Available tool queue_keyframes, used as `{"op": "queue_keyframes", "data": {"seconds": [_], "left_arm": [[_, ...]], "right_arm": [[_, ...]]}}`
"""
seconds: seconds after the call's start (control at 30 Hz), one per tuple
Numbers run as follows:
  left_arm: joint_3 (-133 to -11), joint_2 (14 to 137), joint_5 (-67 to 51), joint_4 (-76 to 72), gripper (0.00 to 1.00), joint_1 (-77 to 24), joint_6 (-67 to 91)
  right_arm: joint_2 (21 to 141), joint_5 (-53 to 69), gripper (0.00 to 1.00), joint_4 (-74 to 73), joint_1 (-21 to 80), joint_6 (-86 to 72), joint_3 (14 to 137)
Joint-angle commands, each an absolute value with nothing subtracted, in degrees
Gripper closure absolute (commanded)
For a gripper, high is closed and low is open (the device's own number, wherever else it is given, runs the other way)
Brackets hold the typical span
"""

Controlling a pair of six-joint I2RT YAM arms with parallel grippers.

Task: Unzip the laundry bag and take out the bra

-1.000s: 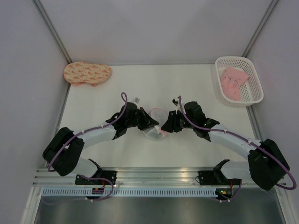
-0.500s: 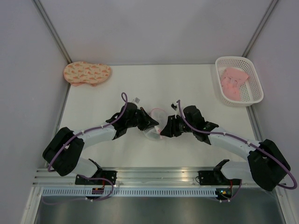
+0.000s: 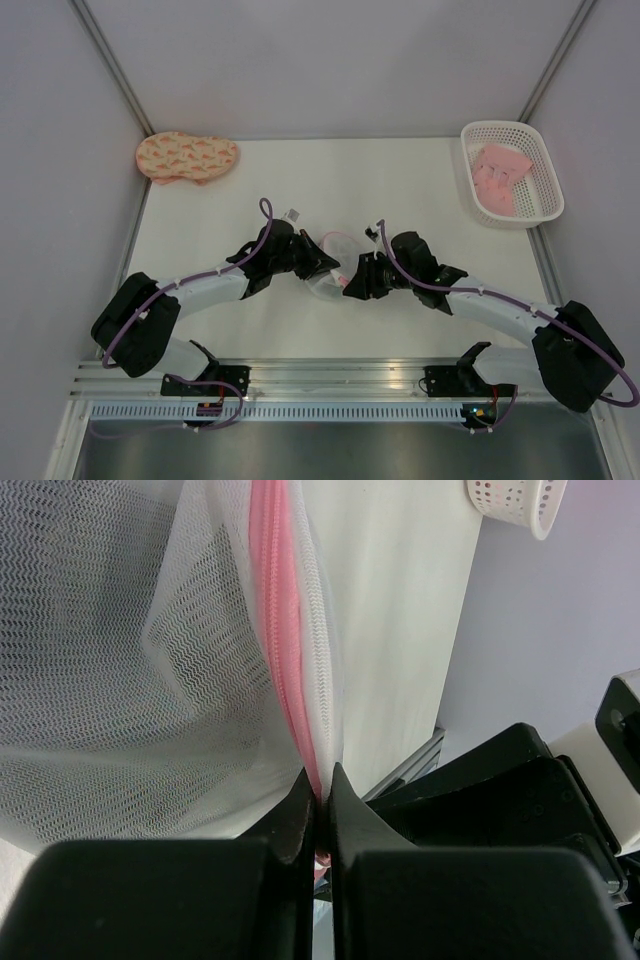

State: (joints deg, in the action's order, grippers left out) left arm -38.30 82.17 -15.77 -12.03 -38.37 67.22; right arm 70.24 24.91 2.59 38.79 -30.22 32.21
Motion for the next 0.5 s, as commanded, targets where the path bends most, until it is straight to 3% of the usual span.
{"op": "queue_keyframes", "data": {"seconds": [0.0,0.3,0.47], "left_arm": [[-38.6,81.9,-17.5,-12.8,0.98,-38.5,66.3],[-38.3,81.4,-17.2,-12.7,0.98,-38.5,66.2],[-38.3,81.6,-17.2,-12.7,0.98,-38.5,66.3]], "right_arm": [[71.3,23.2,0.57,4.2,38.9,-29.3,35.6],[75.2,24.0,0.57,5.1,39.0,-29.4,40.7],[75.0,24.4,0.66,4.9,39.0,-29.4,40.8]]}}
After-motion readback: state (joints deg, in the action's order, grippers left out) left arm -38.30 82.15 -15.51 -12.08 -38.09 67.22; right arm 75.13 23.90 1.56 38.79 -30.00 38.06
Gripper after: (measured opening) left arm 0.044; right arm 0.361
